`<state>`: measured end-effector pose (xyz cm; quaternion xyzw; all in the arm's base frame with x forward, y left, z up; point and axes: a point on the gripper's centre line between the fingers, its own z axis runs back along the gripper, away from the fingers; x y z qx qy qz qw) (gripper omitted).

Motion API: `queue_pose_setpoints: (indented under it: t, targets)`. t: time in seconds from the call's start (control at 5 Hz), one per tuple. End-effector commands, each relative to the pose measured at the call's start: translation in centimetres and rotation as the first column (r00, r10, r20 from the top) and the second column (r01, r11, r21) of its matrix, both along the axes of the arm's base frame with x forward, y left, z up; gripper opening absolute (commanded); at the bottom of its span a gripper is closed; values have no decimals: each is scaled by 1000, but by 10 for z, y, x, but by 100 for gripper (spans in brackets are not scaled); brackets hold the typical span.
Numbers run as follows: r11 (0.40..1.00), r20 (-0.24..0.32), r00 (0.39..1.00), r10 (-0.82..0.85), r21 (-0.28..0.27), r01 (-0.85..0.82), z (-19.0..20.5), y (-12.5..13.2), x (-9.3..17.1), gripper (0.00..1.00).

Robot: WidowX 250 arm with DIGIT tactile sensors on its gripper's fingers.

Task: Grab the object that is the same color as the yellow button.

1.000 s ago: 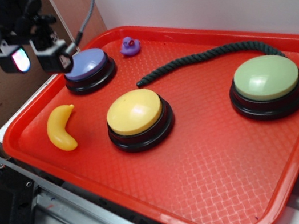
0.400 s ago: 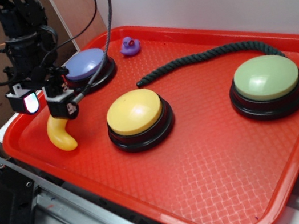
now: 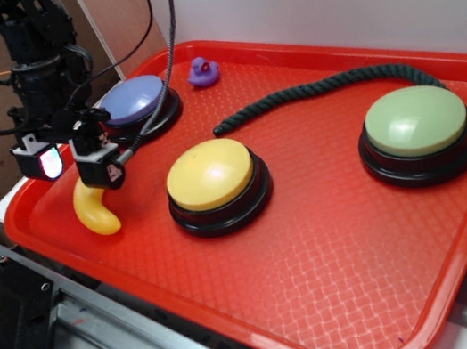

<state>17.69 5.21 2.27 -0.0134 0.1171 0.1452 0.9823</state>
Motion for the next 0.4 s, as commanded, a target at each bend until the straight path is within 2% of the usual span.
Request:
queue_pose_setpoints:
  t: [0.0, 0.2]
  targets:
    - [998, 5, 1000, -26, -59, 27, -26, -14, 5, 100]
    - [988, 17, 996, -92, -123, 93, -43, -18, -3, 0]
